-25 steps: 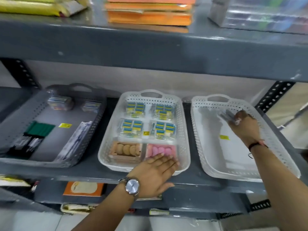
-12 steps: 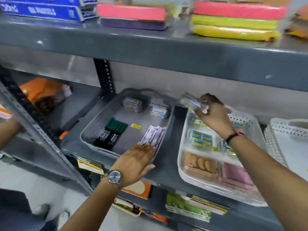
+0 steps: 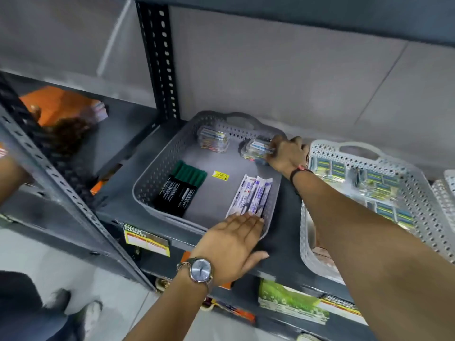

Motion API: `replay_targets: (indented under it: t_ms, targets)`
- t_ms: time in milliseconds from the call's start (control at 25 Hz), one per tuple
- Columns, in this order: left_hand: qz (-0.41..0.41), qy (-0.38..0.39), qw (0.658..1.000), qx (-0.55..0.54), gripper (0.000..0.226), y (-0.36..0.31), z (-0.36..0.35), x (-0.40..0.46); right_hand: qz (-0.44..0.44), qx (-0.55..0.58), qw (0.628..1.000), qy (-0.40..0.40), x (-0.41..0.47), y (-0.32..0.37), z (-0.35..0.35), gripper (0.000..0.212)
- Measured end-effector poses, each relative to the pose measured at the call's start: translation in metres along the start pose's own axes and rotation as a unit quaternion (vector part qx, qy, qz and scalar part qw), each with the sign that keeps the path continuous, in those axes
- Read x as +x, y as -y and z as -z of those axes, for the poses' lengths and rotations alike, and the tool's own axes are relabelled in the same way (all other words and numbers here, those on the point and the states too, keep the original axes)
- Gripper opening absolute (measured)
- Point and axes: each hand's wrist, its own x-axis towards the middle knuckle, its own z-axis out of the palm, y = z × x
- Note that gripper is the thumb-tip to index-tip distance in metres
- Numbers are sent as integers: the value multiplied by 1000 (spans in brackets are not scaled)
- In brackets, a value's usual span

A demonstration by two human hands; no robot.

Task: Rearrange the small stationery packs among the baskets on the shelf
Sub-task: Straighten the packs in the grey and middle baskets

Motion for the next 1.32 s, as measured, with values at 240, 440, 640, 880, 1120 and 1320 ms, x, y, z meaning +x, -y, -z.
replay_targets:
  t_ms: [240, 440, 640, 880, 1120, 1320]
  targets:
    - [45, 65, 997, -22, 69, 1, 21, 8, -11, 10, 998, 61, -2, 5, 4, 43]
    - [228, 64, 940, -247, 45, 38, 28, 55, -6, 52, 998, -23, -6, 13, 21, 28]
    - [402, 60, 820, -404, 29, 114, 12, 133, -150, 298, 940, 72, -5, 30, 30, 19]
    - [440, 77, 742, -500, 26, 132, -24, 177, -189, 339, 910, 147, 0, 47, 26, 26]
    - [475, 52, 725, -496, 33, 134, -50, 186, -204, 380, 894, 119, -3, 39, 20, 34]
    - [511, 28, 644, -568, 50, 141, -54, 192, -262, 471, 832, 130, 0, 41, 17, 34]
